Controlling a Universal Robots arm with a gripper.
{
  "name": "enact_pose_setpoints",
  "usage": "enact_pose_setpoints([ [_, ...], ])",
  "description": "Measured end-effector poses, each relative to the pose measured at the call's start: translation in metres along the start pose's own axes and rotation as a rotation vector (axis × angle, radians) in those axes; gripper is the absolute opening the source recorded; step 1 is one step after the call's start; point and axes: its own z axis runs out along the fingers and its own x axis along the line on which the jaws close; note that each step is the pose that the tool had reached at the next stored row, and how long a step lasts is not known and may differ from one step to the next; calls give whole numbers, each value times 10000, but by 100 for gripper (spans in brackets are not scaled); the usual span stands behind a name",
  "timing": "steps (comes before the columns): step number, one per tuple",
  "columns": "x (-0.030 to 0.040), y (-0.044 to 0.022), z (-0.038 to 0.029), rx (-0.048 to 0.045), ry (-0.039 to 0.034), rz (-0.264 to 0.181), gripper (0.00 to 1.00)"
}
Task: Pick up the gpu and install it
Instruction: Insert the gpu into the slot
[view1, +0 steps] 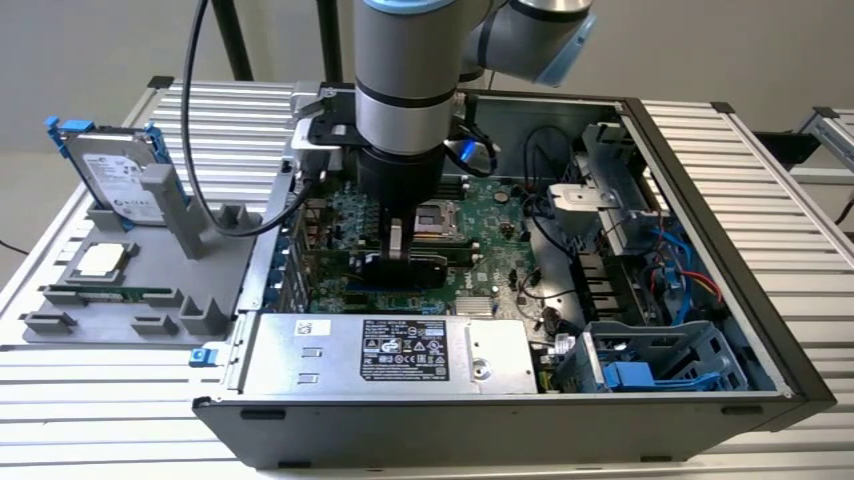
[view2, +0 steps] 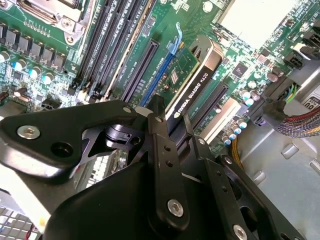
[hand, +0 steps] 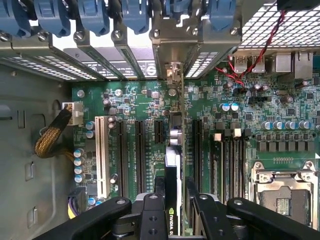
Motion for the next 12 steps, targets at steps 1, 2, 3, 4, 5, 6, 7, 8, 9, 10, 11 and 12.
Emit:
enact_pose_setpoints([
  [1,-2,0,3,0,-1,1,0],
  [2,-2,0,9,-1,0,1,0],
  [3,-2,1,19,-2,1,1,0],
  [4,-2,1,33,-2,0,2,0],
  [5,-3,0,47,2,-4,1,0],
  [6,-3,0,61,5,-7,0,0],
  [7,-3,1,67,4,-4,0,0],
  [8,-3,3,68,2,-3,0,0],
  [9,-3,4,68,1,-2,0,0],
  [10,-3,6,68,1,-2,0,0],
  [11,-3,9,69,2,-4,1,0],
  [12,-3,11,69,1,-4,1,0],
])
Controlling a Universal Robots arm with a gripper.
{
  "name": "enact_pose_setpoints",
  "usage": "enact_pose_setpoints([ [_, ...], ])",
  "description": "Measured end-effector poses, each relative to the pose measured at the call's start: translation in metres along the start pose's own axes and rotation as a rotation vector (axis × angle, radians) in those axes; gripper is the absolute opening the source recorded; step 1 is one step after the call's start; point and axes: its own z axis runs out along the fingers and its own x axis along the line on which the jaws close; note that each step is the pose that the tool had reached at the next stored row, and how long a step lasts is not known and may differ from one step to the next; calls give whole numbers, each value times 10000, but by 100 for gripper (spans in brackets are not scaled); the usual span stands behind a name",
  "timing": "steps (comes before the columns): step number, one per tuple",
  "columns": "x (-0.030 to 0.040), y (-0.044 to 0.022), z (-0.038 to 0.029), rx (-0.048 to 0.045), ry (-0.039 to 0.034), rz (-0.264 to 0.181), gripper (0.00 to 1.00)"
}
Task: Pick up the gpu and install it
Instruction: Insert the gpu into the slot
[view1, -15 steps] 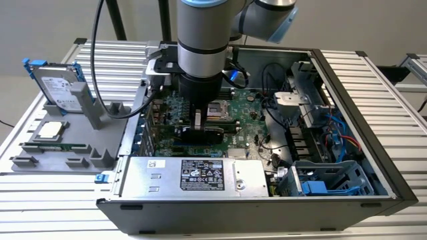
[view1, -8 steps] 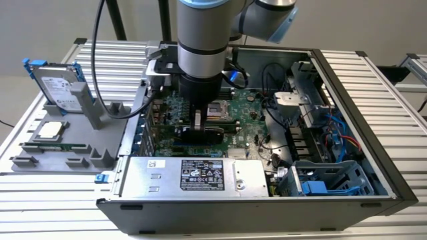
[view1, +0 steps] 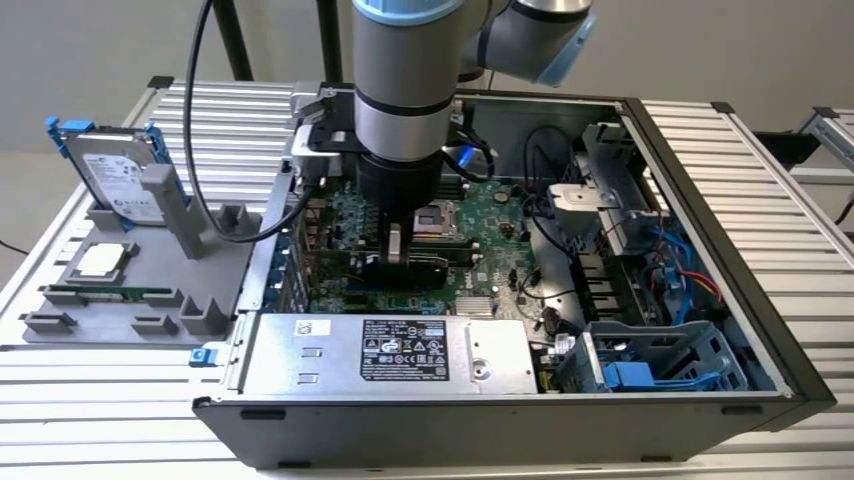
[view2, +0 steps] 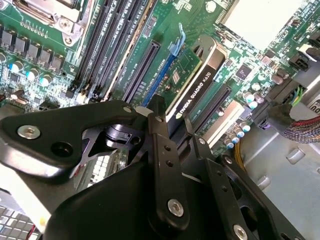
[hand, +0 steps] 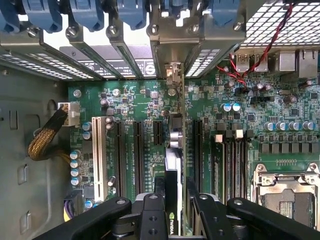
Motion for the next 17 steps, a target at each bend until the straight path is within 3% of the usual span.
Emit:
enact_pose_setpoints([
  [17,1,28,-13,-23,0,1,0],
])
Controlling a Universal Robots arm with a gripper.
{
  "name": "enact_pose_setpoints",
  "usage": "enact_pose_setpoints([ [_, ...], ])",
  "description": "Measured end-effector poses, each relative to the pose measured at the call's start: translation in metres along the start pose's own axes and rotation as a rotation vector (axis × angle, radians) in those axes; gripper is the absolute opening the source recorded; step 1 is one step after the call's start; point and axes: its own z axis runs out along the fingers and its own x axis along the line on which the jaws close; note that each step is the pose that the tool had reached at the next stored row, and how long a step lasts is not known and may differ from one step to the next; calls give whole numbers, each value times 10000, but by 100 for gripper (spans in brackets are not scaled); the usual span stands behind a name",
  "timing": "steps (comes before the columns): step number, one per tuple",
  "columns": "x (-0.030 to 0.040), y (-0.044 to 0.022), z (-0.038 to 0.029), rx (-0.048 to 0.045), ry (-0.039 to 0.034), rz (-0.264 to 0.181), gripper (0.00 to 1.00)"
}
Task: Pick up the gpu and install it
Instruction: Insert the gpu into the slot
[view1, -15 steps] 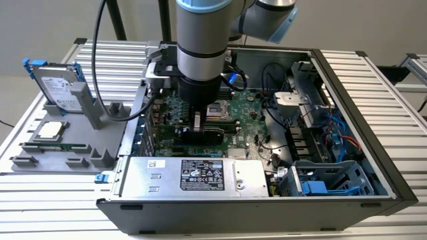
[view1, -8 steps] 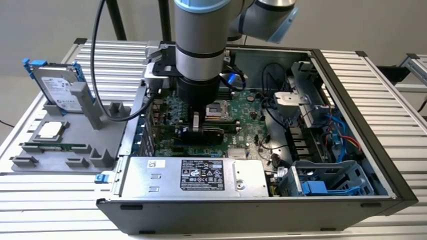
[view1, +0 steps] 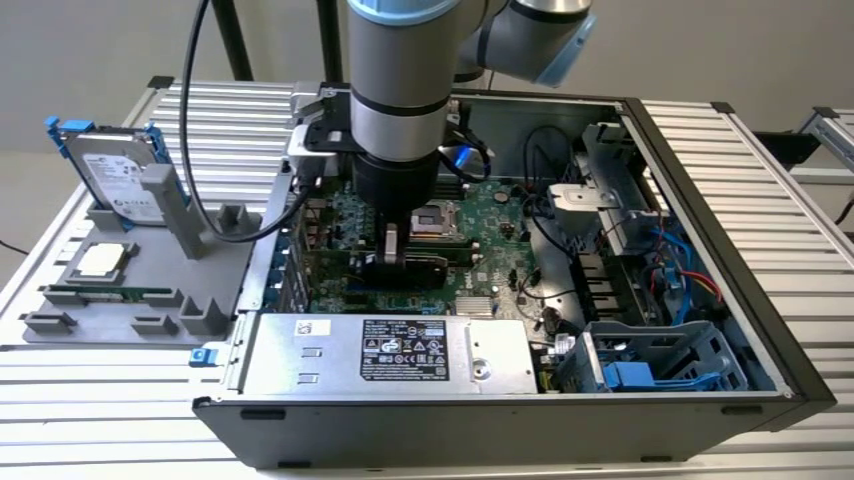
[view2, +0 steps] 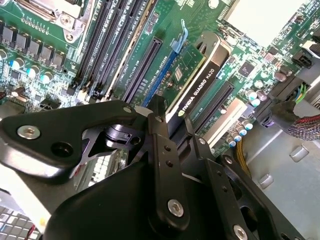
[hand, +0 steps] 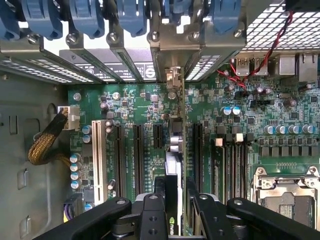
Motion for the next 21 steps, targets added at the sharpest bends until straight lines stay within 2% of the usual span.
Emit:
enact_pose_setpoints([
  [9,2,-11,-3,-34,8,-1,0],
  [15,1,-13,85,-35,7,0,0],
  [21,1,-13,90,-33,5,0,0],
])
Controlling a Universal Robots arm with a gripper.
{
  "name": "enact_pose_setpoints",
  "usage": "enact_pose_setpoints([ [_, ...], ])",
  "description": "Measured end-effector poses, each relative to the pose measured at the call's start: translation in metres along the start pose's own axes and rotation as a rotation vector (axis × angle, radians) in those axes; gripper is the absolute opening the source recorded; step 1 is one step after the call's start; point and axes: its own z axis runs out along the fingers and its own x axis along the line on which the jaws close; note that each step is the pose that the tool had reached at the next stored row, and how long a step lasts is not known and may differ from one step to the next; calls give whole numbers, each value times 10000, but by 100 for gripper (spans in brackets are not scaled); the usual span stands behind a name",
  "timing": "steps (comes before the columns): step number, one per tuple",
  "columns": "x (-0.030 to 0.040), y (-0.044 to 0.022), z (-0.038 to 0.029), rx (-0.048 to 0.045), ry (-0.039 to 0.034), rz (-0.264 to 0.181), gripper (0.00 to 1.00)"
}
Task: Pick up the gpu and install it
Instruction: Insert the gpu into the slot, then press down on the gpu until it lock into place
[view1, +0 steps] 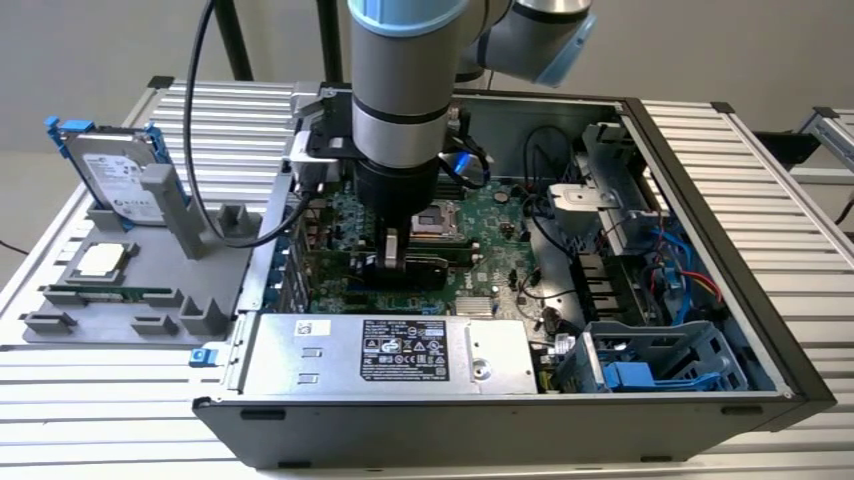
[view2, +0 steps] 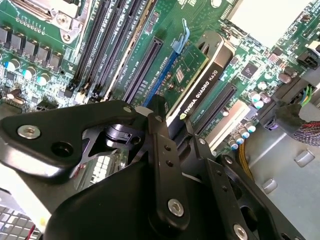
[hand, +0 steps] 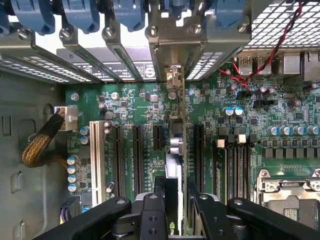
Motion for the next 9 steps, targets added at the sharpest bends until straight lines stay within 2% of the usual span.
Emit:
enact_pose_setpoints([
  [3,0,-1,5,8,-10,-1,0],
  [4,-1,-1,5,6,-11,-1,100],
  [7,0,-1,1,0,1,-1,100],
  [9,1,0,-65,-3,5,1,100],
])
